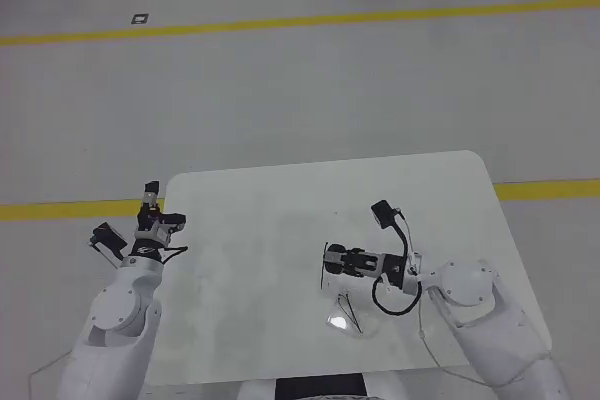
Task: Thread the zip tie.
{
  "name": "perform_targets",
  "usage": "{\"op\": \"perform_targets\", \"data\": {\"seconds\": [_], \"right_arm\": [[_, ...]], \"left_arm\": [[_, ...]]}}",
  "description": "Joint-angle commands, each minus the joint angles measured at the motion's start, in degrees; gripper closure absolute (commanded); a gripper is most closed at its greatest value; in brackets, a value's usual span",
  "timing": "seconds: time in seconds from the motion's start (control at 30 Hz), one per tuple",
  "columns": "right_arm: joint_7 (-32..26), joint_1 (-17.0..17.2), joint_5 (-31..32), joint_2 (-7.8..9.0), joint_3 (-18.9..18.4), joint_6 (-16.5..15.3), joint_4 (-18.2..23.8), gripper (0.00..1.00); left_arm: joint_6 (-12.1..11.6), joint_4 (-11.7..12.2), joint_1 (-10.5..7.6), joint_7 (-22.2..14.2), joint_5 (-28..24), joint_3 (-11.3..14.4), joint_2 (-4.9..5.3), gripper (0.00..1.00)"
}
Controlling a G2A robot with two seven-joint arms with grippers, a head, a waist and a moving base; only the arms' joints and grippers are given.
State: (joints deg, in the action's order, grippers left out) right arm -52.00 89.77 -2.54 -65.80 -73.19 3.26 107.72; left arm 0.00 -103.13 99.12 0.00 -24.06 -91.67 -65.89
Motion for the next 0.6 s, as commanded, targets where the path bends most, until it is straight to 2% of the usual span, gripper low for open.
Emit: {"op": "perform_targets", "data": {"seconds": [0.0,0.1,0.17,0.23,0.3,0.43,0.53,0.57], "right_arm": [[0.0,0.0,0.0,0.0,0.0,0.0,0.0,1.0],[0.0,0.0,0.0,0.0,0.0,0.0,0.0,1.0],[2.9,0.1,0.9,-0.04,-0.1,0.9,-0.7,1.0],[6.7,0.0,0.6,-0.19,-0.3,1.7,-1.3,1.0],[9.0,-0.1,0.2,-0.28,-0.1,2.2,-1.8,1.0],[14.9,-0.6,-1.3,-0.63,-0.1,3.3,-3.0,1.0],[18.3,-1.2,-2.1,-0.95,0.7,3.8,-3.9,1.0],[19.1,-1.5,-2.1,-1.03,1.1,3.6,-4.0,1.0]], "left_arm": [[0.0,0.0,0.0,0.0,0.0,0.0,0.0,0.0],[0.0,0.0,0.0,0.0,0.0,0.0,0.0,0.0],[0.0,0.0,0.0,0.0,0.0,0.0,0.0,0.0],[-1.5,-2.1,-0.08,-1.1,1.4,0.6,-0.03,0.0],[-3.5,-3.5,-0.25,-3.8,2.8,1.2,0.0,0.0],[-6.9,-5.8,0.74,-8.7,4.3,3.0,-0.02,0.0],[-7.8,-6.0,0.85,-13.1,4.1,4.7,-0.01,0.0],[-7.9,-5.9,0.73,-13.6,5.0,4.8,0.02,0.0]]}}
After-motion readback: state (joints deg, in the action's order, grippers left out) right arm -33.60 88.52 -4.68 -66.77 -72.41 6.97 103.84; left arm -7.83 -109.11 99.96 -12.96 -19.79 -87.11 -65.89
